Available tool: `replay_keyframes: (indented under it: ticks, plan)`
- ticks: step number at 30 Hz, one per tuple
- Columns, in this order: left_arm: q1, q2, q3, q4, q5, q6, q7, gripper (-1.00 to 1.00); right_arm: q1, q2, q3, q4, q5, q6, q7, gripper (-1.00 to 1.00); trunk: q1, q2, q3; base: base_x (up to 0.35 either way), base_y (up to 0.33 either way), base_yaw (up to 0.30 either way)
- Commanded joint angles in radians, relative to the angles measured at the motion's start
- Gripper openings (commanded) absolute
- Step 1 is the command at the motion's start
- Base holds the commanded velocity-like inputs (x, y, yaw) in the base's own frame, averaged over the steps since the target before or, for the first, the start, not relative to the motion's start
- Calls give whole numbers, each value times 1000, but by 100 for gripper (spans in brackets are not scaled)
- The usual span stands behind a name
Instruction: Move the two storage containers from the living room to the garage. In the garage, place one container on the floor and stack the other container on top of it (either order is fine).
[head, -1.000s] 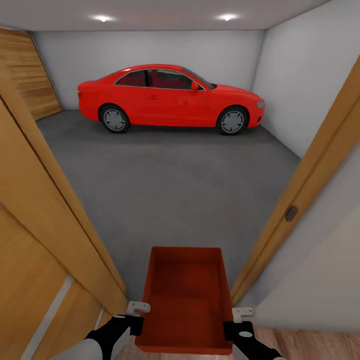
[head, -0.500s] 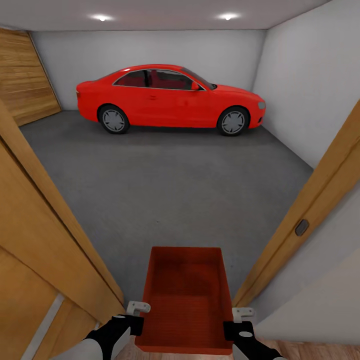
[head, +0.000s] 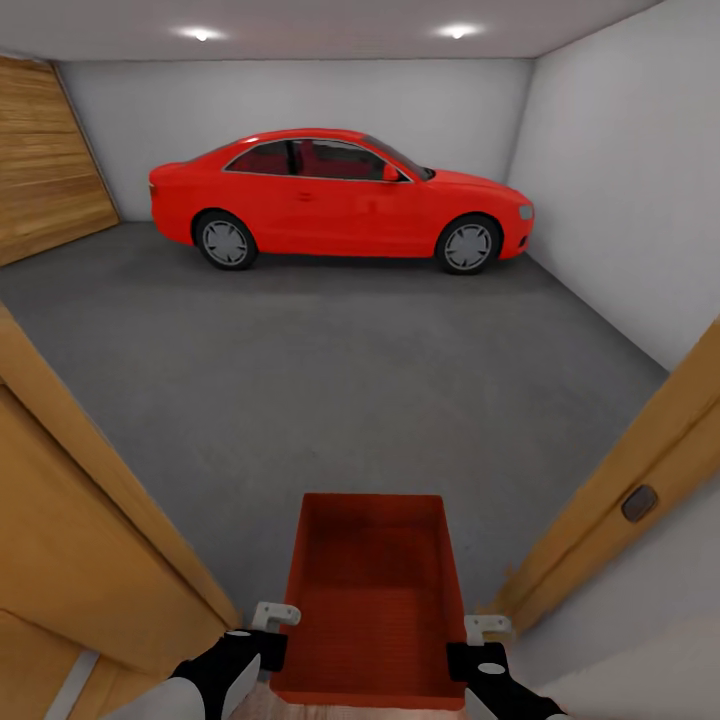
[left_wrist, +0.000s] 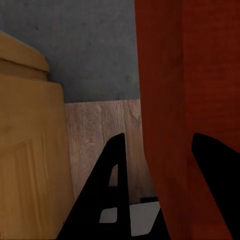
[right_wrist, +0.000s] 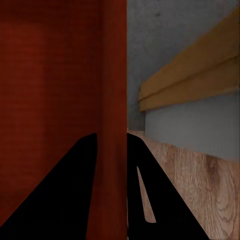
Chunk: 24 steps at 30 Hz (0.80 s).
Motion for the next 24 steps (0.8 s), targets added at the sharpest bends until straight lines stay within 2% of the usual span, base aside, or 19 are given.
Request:
replay_keyframes:
  ticks: [1,24]
  plan:
    - [0,0,0,-2,-18,6,4,-100,-1,0,-7,-1,-3,-5,-4,-100,1,-1,-1,323,0,0]
    - [0,2,0,-2,-18,6,4,-100,-1,0,-7,-1,-3,-5,-4,-100,1,-1,-1,323,0,0]
